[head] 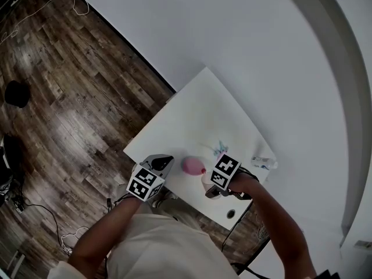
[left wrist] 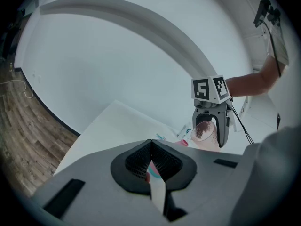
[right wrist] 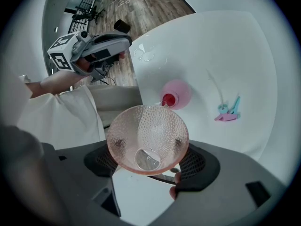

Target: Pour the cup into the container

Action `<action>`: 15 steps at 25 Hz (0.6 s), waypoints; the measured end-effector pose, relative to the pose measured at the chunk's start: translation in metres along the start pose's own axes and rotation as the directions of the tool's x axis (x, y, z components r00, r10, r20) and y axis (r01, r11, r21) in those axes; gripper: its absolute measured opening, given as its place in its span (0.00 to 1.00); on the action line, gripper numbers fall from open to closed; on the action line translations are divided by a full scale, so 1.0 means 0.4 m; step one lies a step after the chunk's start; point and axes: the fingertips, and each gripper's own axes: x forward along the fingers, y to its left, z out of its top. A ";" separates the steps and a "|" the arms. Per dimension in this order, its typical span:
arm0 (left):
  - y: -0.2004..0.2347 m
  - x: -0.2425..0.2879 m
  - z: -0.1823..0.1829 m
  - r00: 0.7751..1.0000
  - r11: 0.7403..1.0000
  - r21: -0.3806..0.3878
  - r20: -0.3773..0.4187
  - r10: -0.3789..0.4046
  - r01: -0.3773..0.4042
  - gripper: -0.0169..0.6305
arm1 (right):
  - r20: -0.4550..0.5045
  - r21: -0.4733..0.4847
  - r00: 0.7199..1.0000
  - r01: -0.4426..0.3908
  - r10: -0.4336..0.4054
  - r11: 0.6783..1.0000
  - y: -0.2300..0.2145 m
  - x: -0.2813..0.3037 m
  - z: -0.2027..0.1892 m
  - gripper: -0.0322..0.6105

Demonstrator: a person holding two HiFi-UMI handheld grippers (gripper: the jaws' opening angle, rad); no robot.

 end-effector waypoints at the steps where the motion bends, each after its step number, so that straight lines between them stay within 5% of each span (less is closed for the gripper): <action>1: 0.000 0.000 0.002 1.000 1.000 0.000 0.001 0.001 -0.001 0.04 | -0.003 -0.001 1.000 -0.001 0.001 1.000 0.000 -0.001 0.000 0.62; 15: 0.005 -0.021 -0.009 1.000 1.000 -0.007 0.009 0.011 -0.011 0.04 | -0.044 -0.006 0.999 -0.013 0.013 1.000 0.004 0.001 0.001 0.62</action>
